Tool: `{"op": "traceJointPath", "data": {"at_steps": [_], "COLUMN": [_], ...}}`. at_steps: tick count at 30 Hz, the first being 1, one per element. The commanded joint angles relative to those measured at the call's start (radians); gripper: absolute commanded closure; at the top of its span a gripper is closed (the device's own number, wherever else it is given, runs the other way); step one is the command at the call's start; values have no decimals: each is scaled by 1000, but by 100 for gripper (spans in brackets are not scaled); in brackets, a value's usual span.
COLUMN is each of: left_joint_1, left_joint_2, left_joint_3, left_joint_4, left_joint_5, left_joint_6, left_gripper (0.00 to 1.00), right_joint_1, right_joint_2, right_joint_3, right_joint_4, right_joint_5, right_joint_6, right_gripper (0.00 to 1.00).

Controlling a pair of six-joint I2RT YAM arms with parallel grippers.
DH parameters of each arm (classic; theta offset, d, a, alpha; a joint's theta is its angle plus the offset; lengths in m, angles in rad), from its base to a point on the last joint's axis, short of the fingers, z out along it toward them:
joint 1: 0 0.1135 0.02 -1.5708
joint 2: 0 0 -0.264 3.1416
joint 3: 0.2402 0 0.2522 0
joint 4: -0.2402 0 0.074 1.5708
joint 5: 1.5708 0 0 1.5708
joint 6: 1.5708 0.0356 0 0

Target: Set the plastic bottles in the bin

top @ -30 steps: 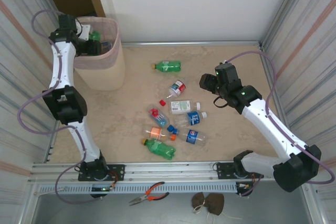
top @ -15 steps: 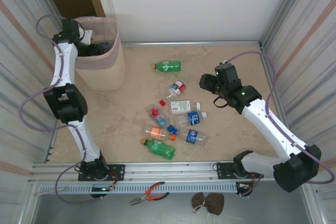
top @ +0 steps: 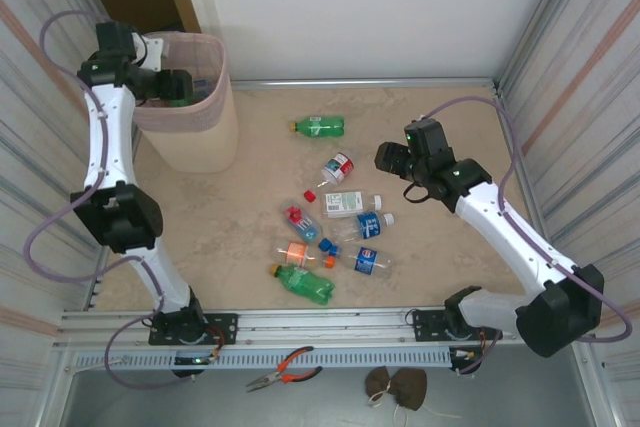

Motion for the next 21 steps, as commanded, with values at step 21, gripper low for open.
{"op": "traceJointPath", "data": {"at_steps": [21], "left_joint_1": [-187], "left_joint_2": [-452], "left_joint_3": [-351], "left_joint_4": [128], "left_joint_5": [214], "left_joint_6": [-155], "left_gripper": [27], "right_joint_1": [-148], "right_joint_2": [687], "right_joint_3": [502], "right_joint_4": [215], "right_joint_5": [-571], "right_joint_6": [-861], "right_gripper": [22]}}
